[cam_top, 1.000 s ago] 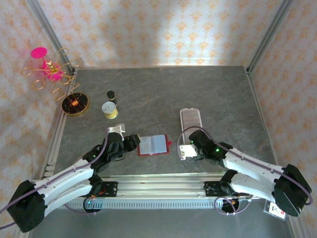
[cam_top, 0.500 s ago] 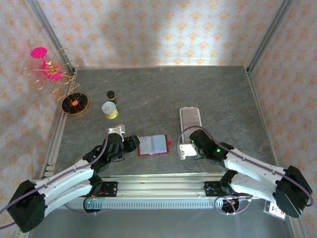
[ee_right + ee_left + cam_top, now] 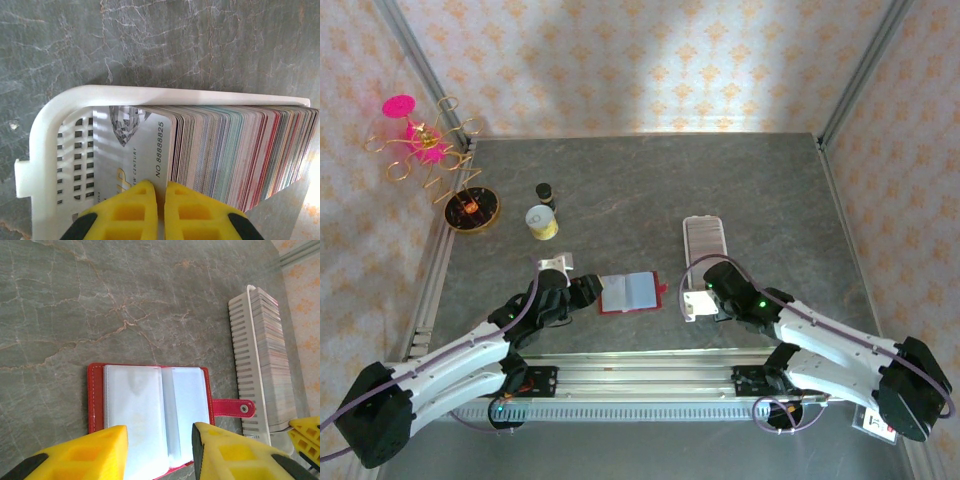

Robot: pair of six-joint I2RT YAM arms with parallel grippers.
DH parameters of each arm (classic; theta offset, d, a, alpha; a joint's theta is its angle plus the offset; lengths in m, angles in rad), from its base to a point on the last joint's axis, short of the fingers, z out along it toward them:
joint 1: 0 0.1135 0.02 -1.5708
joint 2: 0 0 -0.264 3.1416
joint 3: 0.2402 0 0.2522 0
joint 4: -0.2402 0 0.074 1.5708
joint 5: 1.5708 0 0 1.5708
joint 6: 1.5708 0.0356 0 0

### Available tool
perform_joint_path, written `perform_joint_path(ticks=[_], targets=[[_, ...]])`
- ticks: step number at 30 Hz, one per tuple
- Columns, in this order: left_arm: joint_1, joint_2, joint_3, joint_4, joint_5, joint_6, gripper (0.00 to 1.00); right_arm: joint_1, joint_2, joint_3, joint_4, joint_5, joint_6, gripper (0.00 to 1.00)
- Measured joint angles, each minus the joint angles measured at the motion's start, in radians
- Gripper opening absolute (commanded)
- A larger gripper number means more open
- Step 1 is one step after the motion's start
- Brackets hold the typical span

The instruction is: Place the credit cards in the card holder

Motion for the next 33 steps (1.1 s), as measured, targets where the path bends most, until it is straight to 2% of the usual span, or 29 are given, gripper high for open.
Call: perform_joint_path(ticks=[26,33], targets=[[0.0,0.046,-0.006,0.015,0.011,-0.01,0.39,0.0,-0.042,0.041,-0.078,-0.003,0.03,0.06],[0.0,0.059,-0.006,0.015,0.01,-0.01,0.4,0.0,-0.071,0.067,-0.122,-0.011,0.05,0.0]])
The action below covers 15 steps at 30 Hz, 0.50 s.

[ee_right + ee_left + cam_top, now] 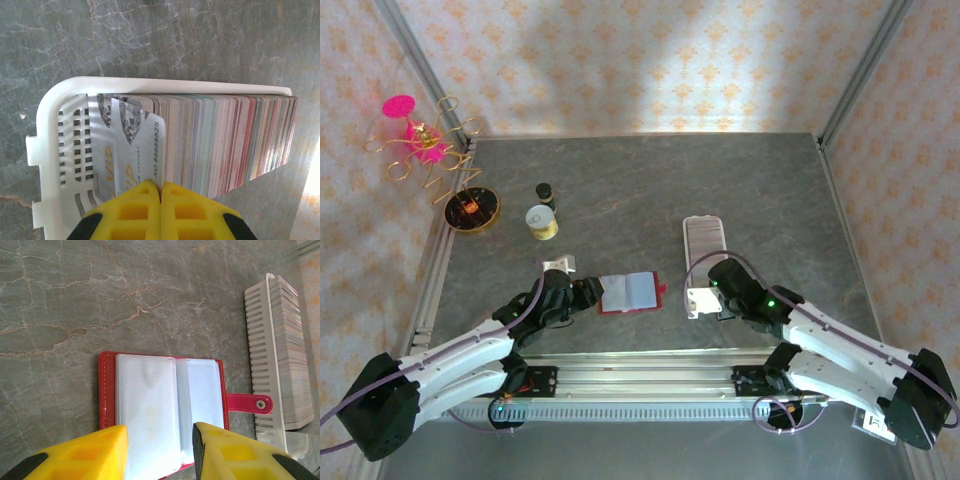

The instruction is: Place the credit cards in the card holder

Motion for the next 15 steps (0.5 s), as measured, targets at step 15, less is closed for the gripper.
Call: perform_joint_path(ticks=[15], targets=[[0.0,0.073,0.032,-0.044,-0.003,0.053,0.54,-0.001,-0.058,0.124,-0.119,-0.105,0.106,0.0]])
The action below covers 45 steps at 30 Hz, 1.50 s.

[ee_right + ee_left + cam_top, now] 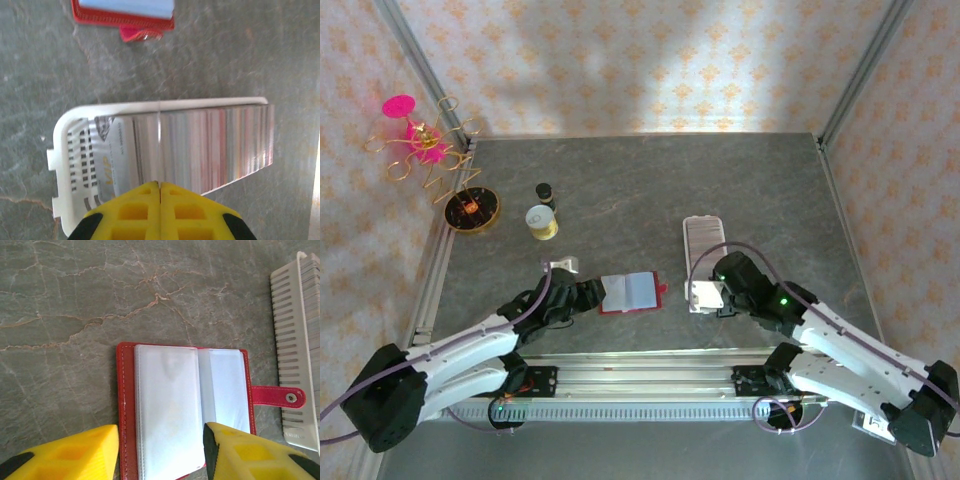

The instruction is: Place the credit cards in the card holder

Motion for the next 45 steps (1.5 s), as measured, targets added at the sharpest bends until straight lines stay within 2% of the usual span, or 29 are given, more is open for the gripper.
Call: perform_joint_path(ticks=[6,12,17,23,27,34,45], targets=[[0.0,0.055,0.077,-0.063,-0.011,0.044,0.6,0.0,-0.005,0.083,-0.027,-0.075,0.104,0.0],[-0.002,0.087,0.118,-0.109,-0.036,0.06,0.62,0.0,-0.005,0.156,0.065,-0.133,0.383,0.0],[-0.025,0.098,0.129,-0.131,-0.062,0.055,0.62,0.0,0.014,0.177,0.257,-0.103,0.834,0.0],[-0.055,0.135,0.148,-0.151,-0.085,0.041,0.6,0.0,0.124,0.168,0.338,-0.101,1.398,0.0],[-0.076,0.169,0.172,-0.153,-0.088,0.036,0.59,0.0,0.198,0.123,0.367,-0.124,1.648,0.0],[-0.101,0.237,0.199,-0.153,-0.1,0.033,0.56,0.0,0.291,0.022,0.425,-0.147,1.839,0.0],[-0.121,0.304,0.24,-0.163,-0.133,0.038,0.54,0.017,0.422,-0.033,0.594,-0.252,1.904,0.0]])
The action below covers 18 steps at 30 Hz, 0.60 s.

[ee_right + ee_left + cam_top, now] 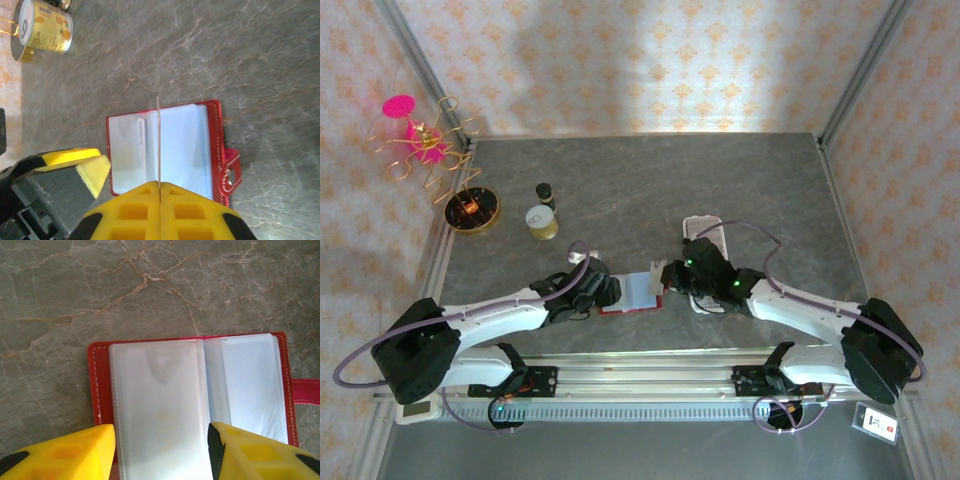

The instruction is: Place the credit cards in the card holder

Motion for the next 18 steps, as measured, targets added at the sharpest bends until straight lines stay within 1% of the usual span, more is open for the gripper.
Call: perform_joint_path(ticks=[9,18], targets=[[-0.006,0.039,0.019,-0.027,-0.028,0.014,0.55,0.053,0.084,0.011,0.037,-0.012,-0.001,0.0],[-0.013,0.062,0.031,-0.048,-0.032,0.022,0.57,0.074,0.153,0.045,0.066,-0.033,-0.005,0.0]])
